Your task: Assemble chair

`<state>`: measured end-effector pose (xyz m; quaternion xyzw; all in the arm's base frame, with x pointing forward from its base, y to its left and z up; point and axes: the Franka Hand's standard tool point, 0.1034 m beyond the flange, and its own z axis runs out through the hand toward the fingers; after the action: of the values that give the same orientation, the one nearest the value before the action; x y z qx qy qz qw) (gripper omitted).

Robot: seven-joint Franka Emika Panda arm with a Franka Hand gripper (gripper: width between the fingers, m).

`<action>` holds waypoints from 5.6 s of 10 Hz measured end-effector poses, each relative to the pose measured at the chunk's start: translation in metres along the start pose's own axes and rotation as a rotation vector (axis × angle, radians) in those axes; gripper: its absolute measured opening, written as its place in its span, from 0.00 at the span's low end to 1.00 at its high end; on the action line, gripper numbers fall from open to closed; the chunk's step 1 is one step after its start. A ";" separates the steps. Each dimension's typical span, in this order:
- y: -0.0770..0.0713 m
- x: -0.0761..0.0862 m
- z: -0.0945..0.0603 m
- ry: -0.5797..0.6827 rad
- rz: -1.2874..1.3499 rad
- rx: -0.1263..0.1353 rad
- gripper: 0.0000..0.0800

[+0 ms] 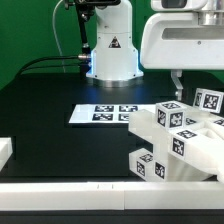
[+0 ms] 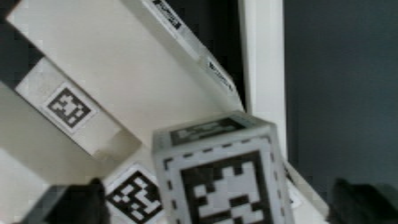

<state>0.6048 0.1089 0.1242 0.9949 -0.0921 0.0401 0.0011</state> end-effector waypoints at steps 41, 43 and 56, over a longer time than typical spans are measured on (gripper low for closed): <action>0.003 -0.003 0.012 -0.042 0.596 0.055 0.81; 0.004 0.001 0.003 -0.046 0.392 0.039 0.81; 0.004 -0.001 0.010 -0.042 0.221 0.024 0.33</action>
Offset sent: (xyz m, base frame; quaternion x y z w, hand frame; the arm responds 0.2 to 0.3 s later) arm 0.0000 0.0000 0.0000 0.0000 0.0000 0.1296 0.9916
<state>0.6035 0.1056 0.1143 0.9792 -0.2010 0.0203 -0.0174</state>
